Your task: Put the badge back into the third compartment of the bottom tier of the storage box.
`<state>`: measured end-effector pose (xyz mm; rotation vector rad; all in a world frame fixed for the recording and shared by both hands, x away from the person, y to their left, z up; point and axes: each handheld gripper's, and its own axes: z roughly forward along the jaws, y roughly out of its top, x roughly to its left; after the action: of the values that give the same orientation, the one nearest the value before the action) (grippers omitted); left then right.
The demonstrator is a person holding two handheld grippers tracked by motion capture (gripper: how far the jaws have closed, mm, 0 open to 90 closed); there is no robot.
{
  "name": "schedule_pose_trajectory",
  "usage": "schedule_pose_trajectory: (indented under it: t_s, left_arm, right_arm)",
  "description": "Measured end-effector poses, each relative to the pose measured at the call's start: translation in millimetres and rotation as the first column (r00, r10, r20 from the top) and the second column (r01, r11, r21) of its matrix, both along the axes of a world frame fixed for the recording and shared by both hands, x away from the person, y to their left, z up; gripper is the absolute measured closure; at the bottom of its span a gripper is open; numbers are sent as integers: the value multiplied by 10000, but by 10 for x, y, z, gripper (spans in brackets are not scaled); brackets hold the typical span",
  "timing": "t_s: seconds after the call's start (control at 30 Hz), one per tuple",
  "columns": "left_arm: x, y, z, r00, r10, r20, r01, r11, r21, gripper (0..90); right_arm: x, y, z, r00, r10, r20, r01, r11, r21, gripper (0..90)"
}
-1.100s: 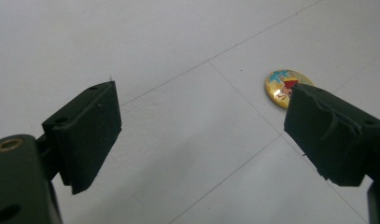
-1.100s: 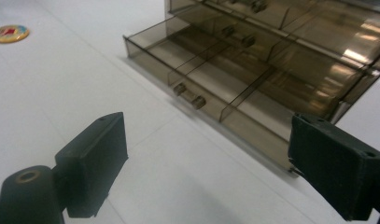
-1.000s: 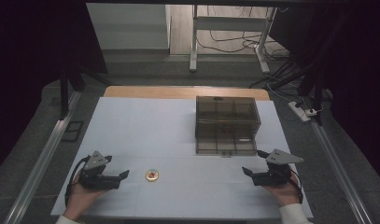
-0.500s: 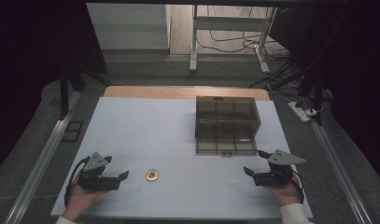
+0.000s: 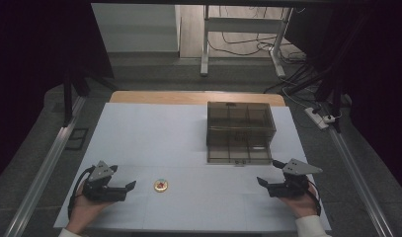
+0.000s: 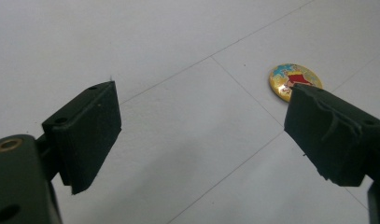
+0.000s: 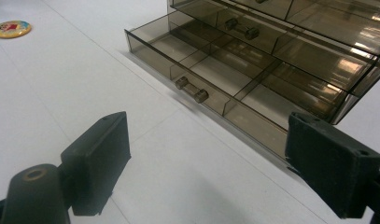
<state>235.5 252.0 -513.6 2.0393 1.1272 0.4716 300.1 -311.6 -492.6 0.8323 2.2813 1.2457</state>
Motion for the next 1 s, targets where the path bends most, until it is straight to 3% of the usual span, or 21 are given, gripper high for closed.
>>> schedule_pose_trajectory:
  t_s: [0.3, 0.63, 1.0]
  left_arm:
    - [-2, -2, 1, 10000, -34, 17, 34, 10000, 15, 111]
    - [-7, -20, 18, 9999, -99, 52, 99, 10000, 1, 111]
    - [29, -146, 114, 9981, -608, 40, 608, 9981, -59, 116]
  right_arm:
    - [-28, 47, 70, 9998, 172, 92, -175, 9991, 399, 141]
    - [-49, 110, 91, 9994, 296, 189, -302, 9991, 304, 147]
    - [-36, 74, 62, 9998, 132, 119, -134, 9998, 175, 149]
